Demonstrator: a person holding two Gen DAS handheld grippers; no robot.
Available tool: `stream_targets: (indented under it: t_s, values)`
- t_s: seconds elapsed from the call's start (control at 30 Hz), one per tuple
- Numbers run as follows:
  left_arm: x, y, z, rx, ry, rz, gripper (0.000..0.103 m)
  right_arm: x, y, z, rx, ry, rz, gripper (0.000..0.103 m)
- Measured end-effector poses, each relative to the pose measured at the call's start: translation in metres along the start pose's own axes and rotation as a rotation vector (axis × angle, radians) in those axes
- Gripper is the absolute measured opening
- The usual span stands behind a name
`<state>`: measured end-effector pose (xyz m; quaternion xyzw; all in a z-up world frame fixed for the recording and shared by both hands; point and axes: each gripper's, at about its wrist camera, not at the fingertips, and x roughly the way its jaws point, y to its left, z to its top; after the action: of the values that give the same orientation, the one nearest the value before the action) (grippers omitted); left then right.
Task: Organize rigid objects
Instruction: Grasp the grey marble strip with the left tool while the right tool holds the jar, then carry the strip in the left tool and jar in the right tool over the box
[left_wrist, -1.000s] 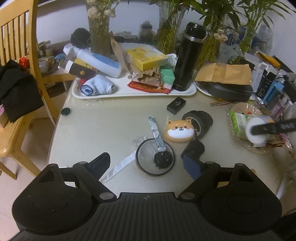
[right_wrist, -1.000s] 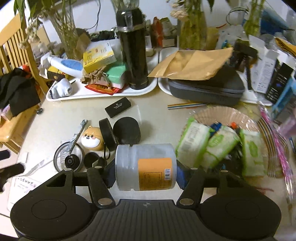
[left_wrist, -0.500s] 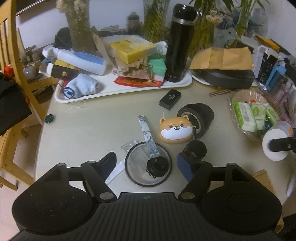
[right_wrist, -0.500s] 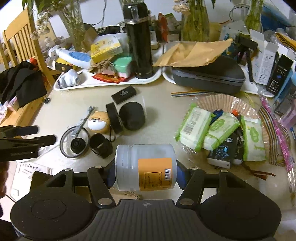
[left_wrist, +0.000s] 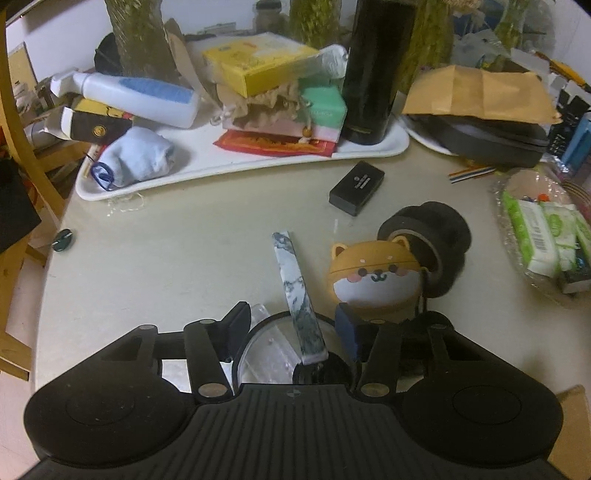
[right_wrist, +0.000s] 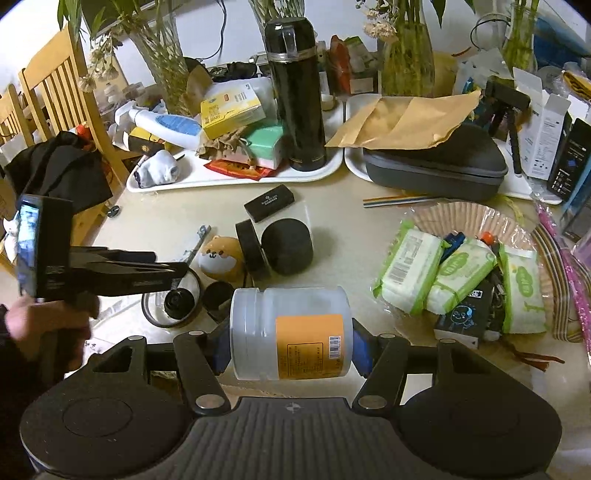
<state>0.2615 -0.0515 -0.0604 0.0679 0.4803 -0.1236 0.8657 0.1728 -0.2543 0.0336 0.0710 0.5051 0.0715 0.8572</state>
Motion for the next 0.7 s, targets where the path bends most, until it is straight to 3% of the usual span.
stream_targets:
  t_s: [0.17,0.23,0.27,0.3,0.7]
  values:
    - [0.011,-0.005,0.001,0.032,0.003,0.009,0.044,0.000,0.002,0.001,-0.006,-0.002,0.015,0.064]
    - [0.013,-0.005,0.001,0.035,0.005,0.010,0.030,0.000,0.002,0.001,-0.008,0.000,0.018,0.064]
    - [0.013,-0.004,0.001,0.033,0.006,0.009,0.018,0.000,0.002,0.000,-0.008,0.001,0.018,0.064]
    - [0.013,-0.004,0.002,0.032,0.002,0.017,0.016,0.000,0.001,0.000,-0.007,0.001,0.018,0.064]
    - [-0.001,-0.001,0.001,0.046,-0.028,0.021,0.015,0.001,0.000,-0.001,-0.016,0.000,0.004,0.064]
